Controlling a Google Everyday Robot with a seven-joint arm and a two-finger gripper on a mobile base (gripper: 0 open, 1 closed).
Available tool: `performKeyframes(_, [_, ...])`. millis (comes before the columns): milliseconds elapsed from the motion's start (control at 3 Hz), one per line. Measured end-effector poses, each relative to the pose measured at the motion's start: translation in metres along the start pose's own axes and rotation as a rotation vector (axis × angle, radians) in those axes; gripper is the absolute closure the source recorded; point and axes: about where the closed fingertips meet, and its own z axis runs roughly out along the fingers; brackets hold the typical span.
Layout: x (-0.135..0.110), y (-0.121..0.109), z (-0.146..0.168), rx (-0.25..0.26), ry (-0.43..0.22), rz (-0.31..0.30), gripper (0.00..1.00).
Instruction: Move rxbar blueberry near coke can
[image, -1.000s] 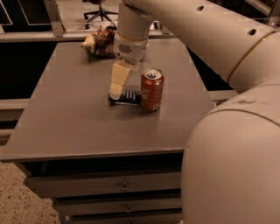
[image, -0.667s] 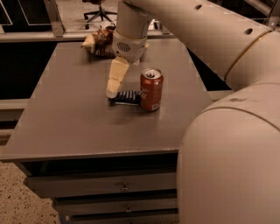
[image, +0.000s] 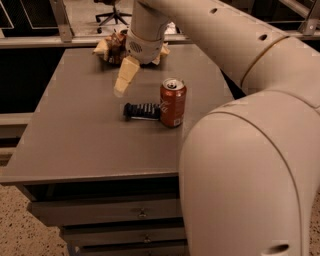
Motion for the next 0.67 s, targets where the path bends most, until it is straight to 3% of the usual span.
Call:
performKeyframes(333, [0.004,-0.041,-0.002,0.083,-0.023,0.119,0.0])
performKeyframes(667, [0.018,-0.073,-0.02,0.156,-0.045,0.199,0.0])
